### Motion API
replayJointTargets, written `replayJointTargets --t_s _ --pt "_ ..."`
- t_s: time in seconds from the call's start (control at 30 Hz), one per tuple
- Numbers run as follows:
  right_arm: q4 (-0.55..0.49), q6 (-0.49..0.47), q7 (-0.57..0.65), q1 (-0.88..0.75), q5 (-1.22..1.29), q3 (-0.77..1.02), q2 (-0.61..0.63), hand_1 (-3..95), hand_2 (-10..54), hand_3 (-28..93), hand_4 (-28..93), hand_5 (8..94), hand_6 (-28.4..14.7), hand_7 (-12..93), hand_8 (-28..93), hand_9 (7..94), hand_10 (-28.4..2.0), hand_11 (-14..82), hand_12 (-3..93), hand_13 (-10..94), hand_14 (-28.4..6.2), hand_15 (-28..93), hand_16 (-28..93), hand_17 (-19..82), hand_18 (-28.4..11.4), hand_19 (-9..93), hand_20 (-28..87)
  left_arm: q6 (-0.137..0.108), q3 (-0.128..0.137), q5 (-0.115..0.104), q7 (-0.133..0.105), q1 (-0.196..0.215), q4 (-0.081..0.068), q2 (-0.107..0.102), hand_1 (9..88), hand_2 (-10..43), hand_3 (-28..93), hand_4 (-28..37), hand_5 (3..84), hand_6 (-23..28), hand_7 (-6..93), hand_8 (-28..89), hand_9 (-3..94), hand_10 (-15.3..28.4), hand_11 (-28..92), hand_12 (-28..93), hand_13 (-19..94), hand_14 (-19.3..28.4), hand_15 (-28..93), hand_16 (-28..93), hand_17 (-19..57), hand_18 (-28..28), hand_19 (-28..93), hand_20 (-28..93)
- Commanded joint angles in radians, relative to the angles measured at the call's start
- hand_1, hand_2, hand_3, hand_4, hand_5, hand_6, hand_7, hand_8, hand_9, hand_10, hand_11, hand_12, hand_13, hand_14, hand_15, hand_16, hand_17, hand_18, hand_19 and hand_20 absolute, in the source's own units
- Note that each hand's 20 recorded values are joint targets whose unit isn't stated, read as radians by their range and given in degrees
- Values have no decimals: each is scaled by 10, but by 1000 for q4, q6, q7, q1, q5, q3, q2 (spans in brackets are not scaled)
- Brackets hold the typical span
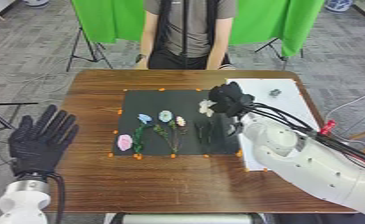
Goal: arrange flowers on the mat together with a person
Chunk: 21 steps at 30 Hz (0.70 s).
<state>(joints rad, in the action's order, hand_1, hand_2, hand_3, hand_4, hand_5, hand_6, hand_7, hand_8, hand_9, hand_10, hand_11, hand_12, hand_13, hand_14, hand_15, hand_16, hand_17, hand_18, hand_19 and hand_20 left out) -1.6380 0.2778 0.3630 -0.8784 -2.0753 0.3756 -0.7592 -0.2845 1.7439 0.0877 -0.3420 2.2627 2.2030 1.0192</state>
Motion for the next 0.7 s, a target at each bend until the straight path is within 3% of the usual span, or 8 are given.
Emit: replayJointTargets --t_s 0.03,0.13,0.3,0.53,0.7 --pt "-3 25 79 16 -150 -76 -5 563 -68 689 -283 666 29 421 -47 788 -63 152 466 593 -39 398 456 191 -169 635 241 -16 -9 -2 15 7 -10 6 245 150 742 -283 437 84 106 -88 372 149 181 76 276 148 285 -71 -63 142 344 114" --pt "-3 35 124 27 -200 -121 -6 562 -70 690 -283 667 28 418 -46 788 -64 151 462 591 -43 403 450 189 -172 638 246 -27 -8 0 19 6 -10 4 245 150 743 -283 437 84 106 -89 372 150 183 76 277 148 286 -72 -63 142 345 114" --pt "-29 -15 133 12 -180 -118 -8 561 -76 692 -283 667 23 397 -49 785 -67 147 455 587 -48 410 436 186 -179 639 251 -23 -5 -1 21 9 -9 3 245 151 743 -283 438 84 108 -89 373 150 184 75 277 148 288 -72 -64 142 346 114" --pt "-52 -42 159 -20 -149 -68 -17 571 -94 702 -283 607 18 327 -63 733 -72 88 378 563 -47 391 404 165 -181 617 202 -19 -7 -2 27 1 -15 1 247 153 741 -283 438 85 110 -89 373 150 186 75 278 148 289 -73 -63 142 346 114" --pt "-71 -68 163 -44 -132 -32 -11 562 -95 722 -283 582 18 256 -147 694 -76 128 317 554 -50 388 388 159 -185 620 188 -20 -7 -7 26 5 -14 3 247 153 742 -283 439 85 111 -89 373 150 186 75 279 148 292 -73 -63 142 347 115"
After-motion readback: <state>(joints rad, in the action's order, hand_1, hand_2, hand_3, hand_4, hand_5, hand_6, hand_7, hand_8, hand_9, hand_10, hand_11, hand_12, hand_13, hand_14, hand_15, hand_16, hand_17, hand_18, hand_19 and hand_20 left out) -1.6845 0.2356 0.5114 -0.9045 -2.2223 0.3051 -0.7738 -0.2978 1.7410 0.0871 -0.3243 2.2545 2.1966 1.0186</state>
